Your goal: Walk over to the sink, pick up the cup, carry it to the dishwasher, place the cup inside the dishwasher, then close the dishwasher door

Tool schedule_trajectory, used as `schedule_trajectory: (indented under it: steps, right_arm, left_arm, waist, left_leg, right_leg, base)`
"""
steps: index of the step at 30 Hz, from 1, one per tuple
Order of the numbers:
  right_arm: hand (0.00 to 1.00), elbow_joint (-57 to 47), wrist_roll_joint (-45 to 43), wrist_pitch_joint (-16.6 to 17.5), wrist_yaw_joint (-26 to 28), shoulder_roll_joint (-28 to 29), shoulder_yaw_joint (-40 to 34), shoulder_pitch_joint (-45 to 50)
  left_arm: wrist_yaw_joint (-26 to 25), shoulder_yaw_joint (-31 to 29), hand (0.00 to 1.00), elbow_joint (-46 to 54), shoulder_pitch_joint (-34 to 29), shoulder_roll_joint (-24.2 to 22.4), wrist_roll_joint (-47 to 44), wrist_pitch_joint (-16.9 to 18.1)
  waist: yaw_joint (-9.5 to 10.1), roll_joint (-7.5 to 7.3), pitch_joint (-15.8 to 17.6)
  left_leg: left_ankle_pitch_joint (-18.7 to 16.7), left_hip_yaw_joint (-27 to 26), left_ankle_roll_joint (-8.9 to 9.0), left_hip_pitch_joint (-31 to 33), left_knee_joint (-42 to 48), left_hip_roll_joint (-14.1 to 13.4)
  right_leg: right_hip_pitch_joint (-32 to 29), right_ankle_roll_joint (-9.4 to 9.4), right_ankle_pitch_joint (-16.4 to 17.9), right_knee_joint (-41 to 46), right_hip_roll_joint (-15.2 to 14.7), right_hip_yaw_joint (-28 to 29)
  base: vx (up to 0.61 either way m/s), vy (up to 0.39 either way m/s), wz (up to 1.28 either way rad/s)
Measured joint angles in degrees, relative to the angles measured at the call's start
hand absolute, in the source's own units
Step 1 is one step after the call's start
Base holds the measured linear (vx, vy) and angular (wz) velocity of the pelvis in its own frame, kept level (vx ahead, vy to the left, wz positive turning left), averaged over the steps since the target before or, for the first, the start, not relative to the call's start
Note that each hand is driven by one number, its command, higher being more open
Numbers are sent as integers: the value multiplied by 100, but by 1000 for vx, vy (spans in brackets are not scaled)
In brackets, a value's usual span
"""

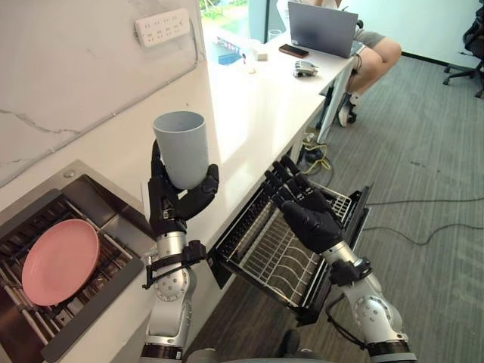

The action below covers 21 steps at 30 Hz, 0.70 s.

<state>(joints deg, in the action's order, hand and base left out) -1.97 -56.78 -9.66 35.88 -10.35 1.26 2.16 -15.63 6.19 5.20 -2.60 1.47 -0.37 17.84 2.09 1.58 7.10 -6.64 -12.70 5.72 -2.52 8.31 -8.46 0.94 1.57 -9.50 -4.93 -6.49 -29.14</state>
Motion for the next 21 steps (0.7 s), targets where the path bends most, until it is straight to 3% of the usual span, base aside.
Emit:
schedule_trajectory:
  steps: [4,8,14,21]
  right_arm:
    - [100,-1,-9,-27,-48,-44,286,-129]
    - [100,-3,48,94,-518,-61,469,-282]
    - [100,-23,520,463,-1264,-69,530,-338]
    - [100,-188,697,634,-1880,-58,572,-459]
  left_arm:
    - [301,237,0,-197,25,140,375,8]
    - [588,567,0,-214,39,335,614,9]
    - [625,772,0,-271,42,489,720,6]
    - [664,1026,0,-271,41,531,828,-12]
  waist:
    - [7,9,-95]
    - [10,9,-142]
    - [-11,19,-225]
    - [-4,27,-258]
  left_leg:
    - [96,153,-15,51,-89,62]
    - [167,277,-37,106,-121,109]
    - [201,373,-34,160,-124,117]
    - [273,433,-34,170,-199,139]
  right_leg:
    - [7,4,-3,0,-57,-158]
    - [24,13,-11,-1,-103,-285]
    - [28,11,-20,-1,-109,-364]
    - [27,11,-21,-1,-123,-424]
  base:
    - [-9,55,23]
    - [-27,42,16]
    - [-17,29,7]
    - [-4,15,5]
